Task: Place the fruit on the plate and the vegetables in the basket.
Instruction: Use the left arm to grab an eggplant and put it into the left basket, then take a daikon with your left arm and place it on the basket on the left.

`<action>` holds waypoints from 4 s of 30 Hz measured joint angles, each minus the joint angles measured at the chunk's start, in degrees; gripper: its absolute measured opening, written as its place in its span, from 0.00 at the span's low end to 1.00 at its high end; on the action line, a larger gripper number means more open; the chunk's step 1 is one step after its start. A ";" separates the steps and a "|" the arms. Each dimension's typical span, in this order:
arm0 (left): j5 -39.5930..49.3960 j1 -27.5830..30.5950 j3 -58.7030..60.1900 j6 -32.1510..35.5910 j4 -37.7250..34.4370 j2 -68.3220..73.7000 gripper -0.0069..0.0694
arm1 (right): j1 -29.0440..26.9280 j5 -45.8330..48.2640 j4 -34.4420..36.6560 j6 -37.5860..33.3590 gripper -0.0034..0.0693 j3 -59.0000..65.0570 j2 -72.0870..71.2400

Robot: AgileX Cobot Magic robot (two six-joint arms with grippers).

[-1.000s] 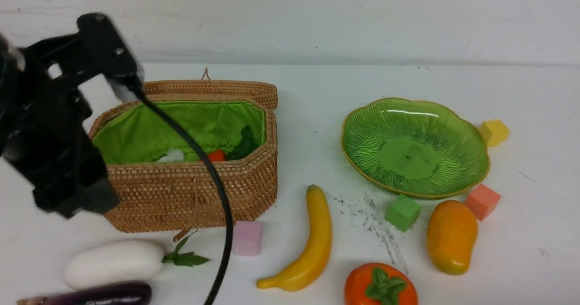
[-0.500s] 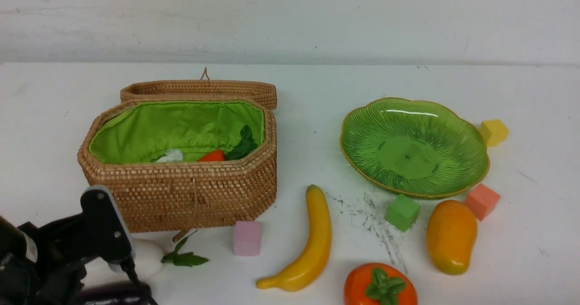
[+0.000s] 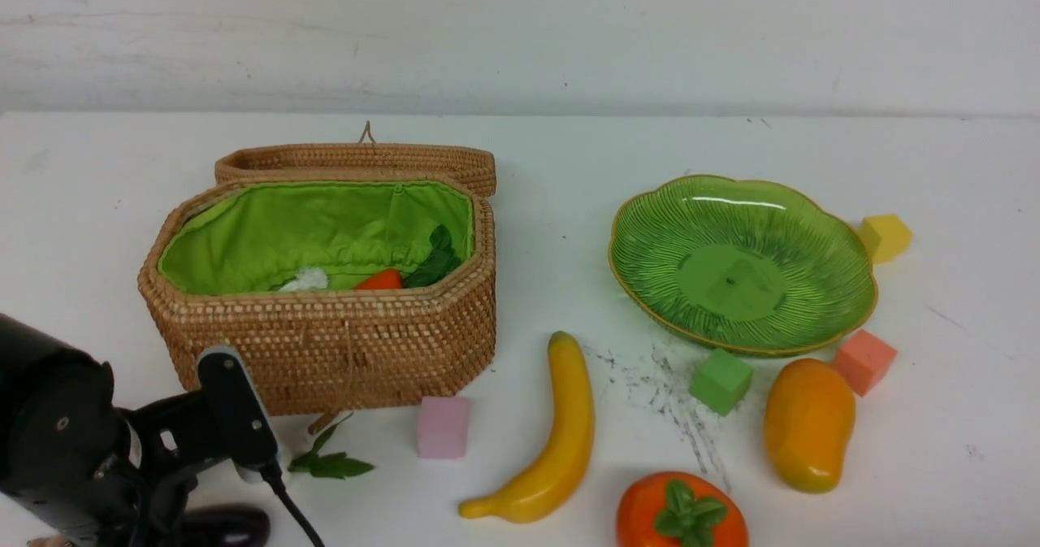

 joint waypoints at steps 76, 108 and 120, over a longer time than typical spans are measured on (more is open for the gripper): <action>-10.55 -6.09 -36.38 32.58 -16.96 16.50 0.59 | 0.00 0.00 0.00 0.00 0.38 0.00 0.00; -5.14 -6.66 -36.38 7.45 -3.49 7.35 0.90 | 0.00 0.00 0.00 0.00 0.38 0.00 0.00; 19.90 -2.26 -34.44 11.89 -4.53 -4.60 0.86 | 0.00 0.00 0.00 0.00 0.38 0.00 0.00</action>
